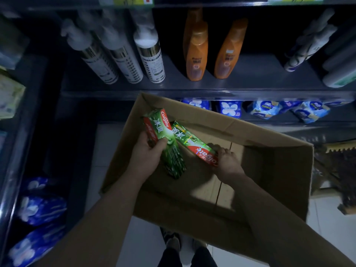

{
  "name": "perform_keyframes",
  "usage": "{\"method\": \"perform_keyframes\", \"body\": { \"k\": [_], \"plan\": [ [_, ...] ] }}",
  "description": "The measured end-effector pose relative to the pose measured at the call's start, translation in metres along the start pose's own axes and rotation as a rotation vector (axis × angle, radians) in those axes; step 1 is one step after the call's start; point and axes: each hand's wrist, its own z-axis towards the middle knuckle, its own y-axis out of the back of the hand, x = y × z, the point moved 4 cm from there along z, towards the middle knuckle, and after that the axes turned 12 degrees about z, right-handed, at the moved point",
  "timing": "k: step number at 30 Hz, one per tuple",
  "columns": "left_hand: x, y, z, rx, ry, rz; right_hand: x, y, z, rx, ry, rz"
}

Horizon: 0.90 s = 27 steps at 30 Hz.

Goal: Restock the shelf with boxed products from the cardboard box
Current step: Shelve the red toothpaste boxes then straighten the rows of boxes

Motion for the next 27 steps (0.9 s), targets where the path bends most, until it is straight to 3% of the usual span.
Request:
{"method": "perform_keyframes", "body": {
  "k": [3,10,14,20,27],
  "plan": [
    [-0.005,0.007,-0.008,-0.025,-0.009,-0.061,0.008,0.01,-0.014,0.094,-0.067,0.192],
    [-0.036,0.041,-0.038,-0.059,0.027,-0.234,0.047,0.074,-0.058,0.16,0.022,0.557],
    [-0.068,0.074,-0.063,-0.062,0.072,-0.409,0.086,0.12,-0.096,0.225,0.119,0.598],
    [-0.127,0.14,-0.114,-0.224,-0.042,-0.56,0.154,0.191,-0.145,0.158,0.191,0.685],
    [-0.174,0.232,-0.18,-0.38,-0.156,-0.568,0.267,0.257,-0.207,0.1,0.424,0.644]
  ]
}}
